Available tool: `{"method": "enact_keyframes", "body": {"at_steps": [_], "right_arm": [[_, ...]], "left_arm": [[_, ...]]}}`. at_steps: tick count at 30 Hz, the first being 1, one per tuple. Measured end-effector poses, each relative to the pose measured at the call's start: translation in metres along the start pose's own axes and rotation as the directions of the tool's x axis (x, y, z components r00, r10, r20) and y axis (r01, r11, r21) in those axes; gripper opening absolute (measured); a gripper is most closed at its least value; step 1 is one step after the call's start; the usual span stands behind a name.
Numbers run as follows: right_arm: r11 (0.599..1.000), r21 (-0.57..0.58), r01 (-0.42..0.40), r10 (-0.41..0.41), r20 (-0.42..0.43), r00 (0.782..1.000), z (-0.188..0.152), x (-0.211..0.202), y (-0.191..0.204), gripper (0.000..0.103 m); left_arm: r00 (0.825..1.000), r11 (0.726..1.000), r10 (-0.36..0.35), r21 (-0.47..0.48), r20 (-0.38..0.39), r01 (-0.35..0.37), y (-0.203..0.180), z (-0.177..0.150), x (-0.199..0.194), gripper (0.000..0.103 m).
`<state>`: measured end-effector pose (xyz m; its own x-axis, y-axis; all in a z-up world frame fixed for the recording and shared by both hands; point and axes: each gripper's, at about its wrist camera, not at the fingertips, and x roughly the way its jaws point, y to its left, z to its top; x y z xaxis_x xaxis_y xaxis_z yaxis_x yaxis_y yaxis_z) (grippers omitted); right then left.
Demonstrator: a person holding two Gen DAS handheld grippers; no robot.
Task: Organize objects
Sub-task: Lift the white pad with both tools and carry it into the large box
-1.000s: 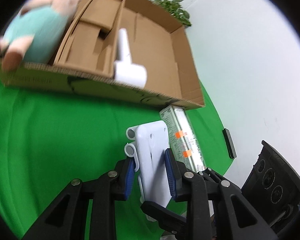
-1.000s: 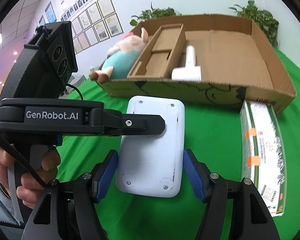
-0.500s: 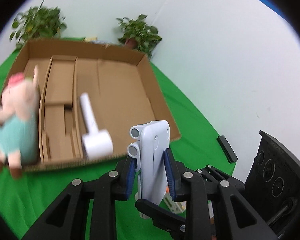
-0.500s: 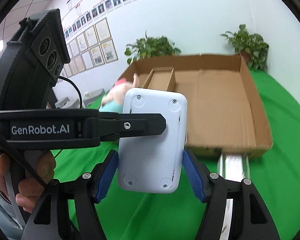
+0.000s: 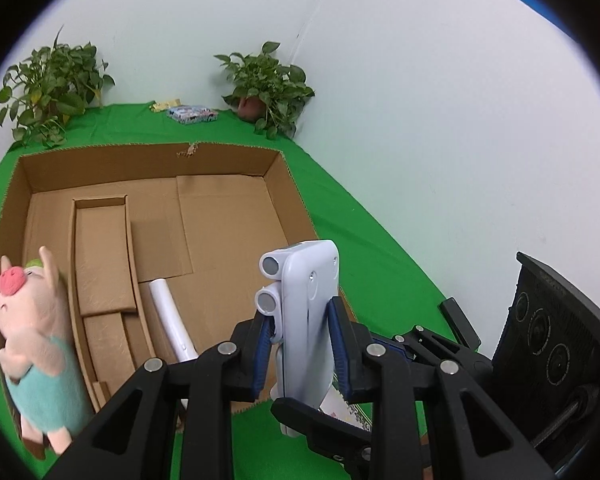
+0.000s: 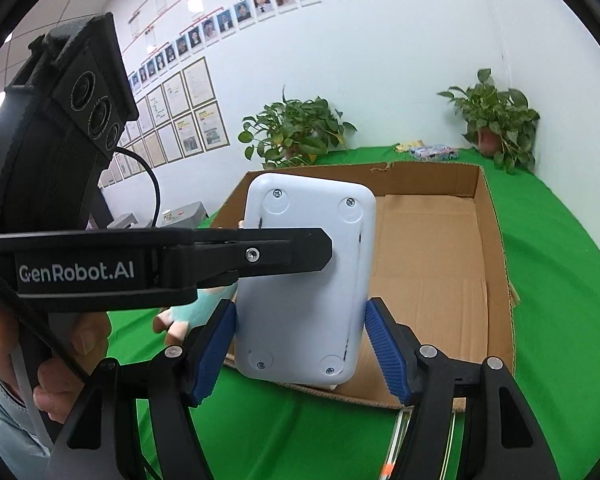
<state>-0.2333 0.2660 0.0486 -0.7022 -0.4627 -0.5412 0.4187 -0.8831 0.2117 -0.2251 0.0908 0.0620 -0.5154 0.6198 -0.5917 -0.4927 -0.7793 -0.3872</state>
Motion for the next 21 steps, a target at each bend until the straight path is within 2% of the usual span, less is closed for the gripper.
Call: {"method": "enact_keyframes", "body": {"at_steps": [9,21], "right_arm": [[0.999,0.050,0.002,0.002,-0.077,0.997,0.013,0.043,-0.033,0.064],[0.989,0.147,-0.014,0.044,-0.204,0.978,-0.019,0.100,-0.067,0.064]], "left_arm": [[0.998,0.999,-0.008,-0.051,-0.070,0.004,0.026,0.006,0.045,0.025],[0.980,0.994,0.019,-0.102,-0.198,-0.040,0.053,-0.006,0.104,0.026]]}}
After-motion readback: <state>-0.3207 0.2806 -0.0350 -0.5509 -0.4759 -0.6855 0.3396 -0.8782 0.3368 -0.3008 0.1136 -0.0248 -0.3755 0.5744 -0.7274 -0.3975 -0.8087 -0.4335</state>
